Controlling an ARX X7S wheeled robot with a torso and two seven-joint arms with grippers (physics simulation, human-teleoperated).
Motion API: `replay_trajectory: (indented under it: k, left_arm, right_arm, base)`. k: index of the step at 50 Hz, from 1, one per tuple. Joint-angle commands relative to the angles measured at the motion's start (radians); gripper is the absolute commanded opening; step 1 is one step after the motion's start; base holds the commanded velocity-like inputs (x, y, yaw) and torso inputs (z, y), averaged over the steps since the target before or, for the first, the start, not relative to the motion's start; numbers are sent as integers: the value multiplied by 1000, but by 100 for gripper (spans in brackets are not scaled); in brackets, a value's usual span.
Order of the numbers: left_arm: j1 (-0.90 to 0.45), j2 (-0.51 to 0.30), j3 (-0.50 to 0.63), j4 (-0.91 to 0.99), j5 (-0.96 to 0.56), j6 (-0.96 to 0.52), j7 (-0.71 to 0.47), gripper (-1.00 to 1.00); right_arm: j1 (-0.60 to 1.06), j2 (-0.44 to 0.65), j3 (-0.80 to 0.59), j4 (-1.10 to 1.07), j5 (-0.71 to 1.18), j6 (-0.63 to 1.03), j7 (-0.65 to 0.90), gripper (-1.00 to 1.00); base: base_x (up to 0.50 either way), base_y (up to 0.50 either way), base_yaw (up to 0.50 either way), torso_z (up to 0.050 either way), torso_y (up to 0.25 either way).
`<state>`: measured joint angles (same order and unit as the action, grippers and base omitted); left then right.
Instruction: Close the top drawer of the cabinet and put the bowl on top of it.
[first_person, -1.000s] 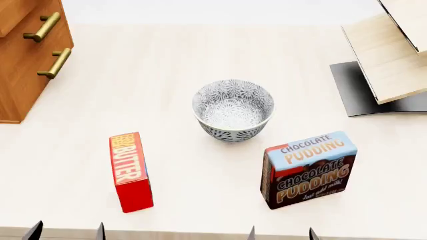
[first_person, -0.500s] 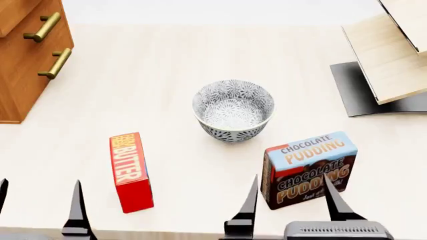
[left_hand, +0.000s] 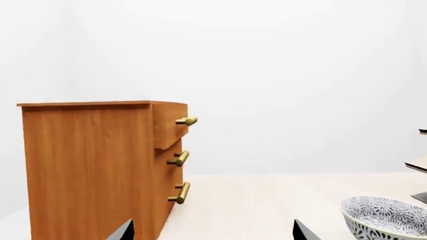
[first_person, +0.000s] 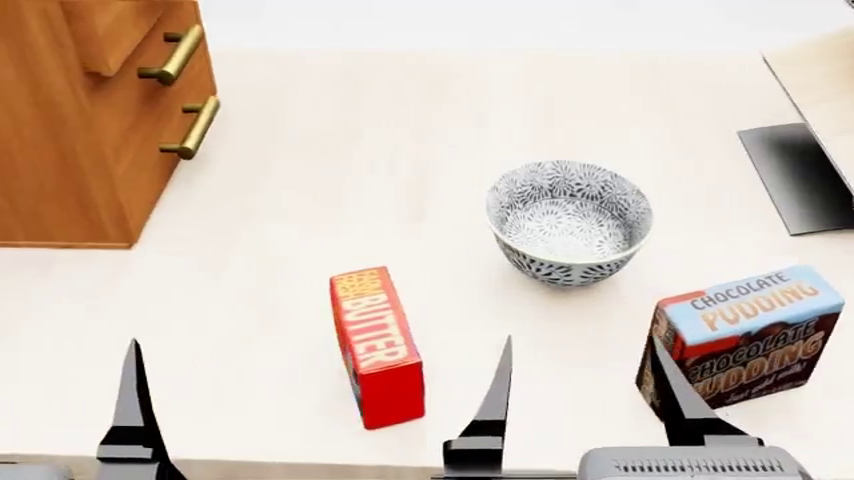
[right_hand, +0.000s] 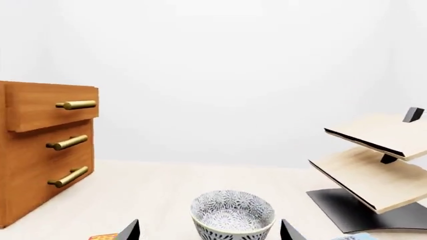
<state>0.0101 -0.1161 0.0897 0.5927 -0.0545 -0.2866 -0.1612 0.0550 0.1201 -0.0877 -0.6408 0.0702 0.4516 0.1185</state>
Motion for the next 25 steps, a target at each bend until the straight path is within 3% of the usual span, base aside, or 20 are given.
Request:
replay_trajectory:
  k: [1, 12, 25]
  left_arm:
    - [6, -14, 9, 19, -14, -5, -16, 100]
    - [10, -27, 14, 27, -25, -5, -26, 100]
    - [18, -43, 19, 39, -40, -4, -35, 100]
  right_arm:
    - [-13, 17, -12, -8, 7, -38, 8, 100]
    - [-10, 26, -27, 6, 11, -48, 17, 100]
    - [-2, 35, -50, 9, 16, -37, 26, 100]
  base:
    - [0, 293, 0, 0, 0]
    - [0, 69, 0, 0, 0]
    - [0, 498, 0, 0, 0]
